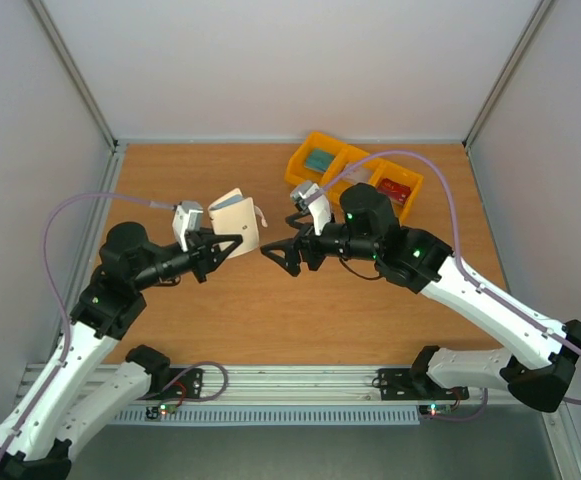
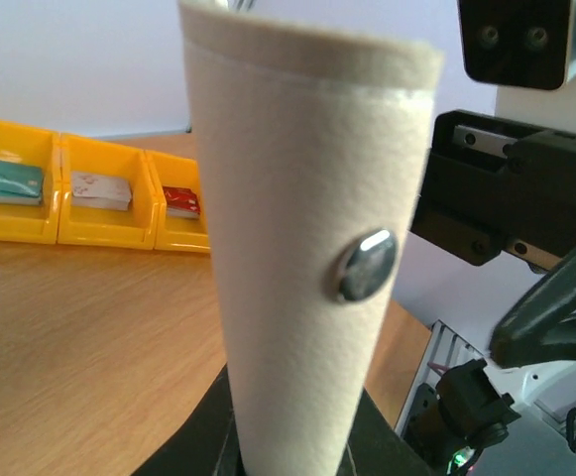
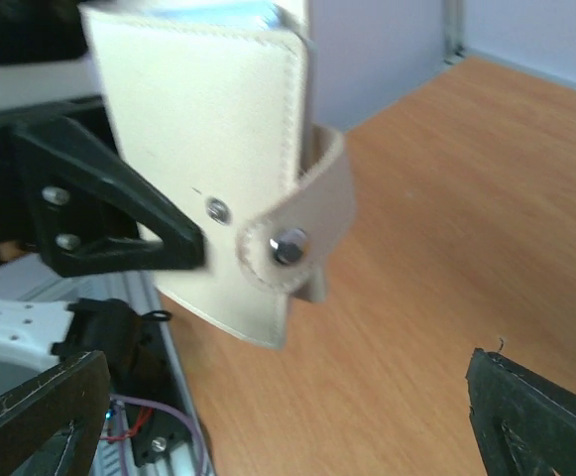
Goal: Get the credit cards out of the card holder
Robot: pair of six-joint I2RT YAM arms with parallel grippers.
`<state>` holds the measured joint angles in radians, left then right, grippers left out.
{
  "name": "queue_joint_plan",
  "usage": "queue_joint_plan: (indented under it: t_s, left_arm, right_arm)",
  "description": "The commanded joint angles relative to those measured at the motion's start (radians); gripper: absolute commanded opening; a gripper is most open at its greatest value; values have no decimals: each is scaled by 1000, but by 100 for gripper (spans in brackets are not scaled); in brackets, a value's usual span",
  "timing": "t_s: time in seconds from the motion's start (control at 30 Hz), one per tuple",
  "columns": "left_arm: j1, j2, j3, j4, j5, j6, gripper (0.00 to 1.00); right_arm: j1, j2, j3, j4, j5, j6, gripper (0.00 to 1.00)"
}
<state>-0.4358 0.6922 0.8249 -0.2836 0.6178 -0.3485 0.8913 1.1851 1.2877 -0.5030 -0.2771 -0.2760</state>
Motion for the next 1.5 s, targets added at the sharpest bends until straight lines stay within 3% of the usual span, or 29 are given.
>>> queue_joint_plan:
  t_s: [0.0, 0.13, 0.37, 0.73, 0.9, 1.2, 1.47]
  left_arm:
    - [5, -58, -46, 143, 61, -18, 0]
    - [5, -73, -67, 177, 150, -1, 0]
    - [3, -99, -96, 313, 301, -50, 0]
    - [3, -67, -112, 405, 389, -65, 0]
    - [2, -42, -99, 468, 475, -56, 0]
    - [-11, 14, -93, 490, 457, -61, 0]
    - [-20, 9, -83, 494, 515, -57, 0]
  right_arm:
    - [5, -14, -31, 217, -192, -39, 99]
    - [-4, 80, 30, 251, -281, -28, 94]
    - [-131, 43, -47, 436, -532, 114, 58]
    - [-174, 0, 15, 178, -740, -46, 33]
    - [-180, 29, 73, 127, -795, -63, 30]
    - [-174, 60, 70, 109, -747, -77, 29]
    - [-180, 74, 126, -28, -791, -194, 20]
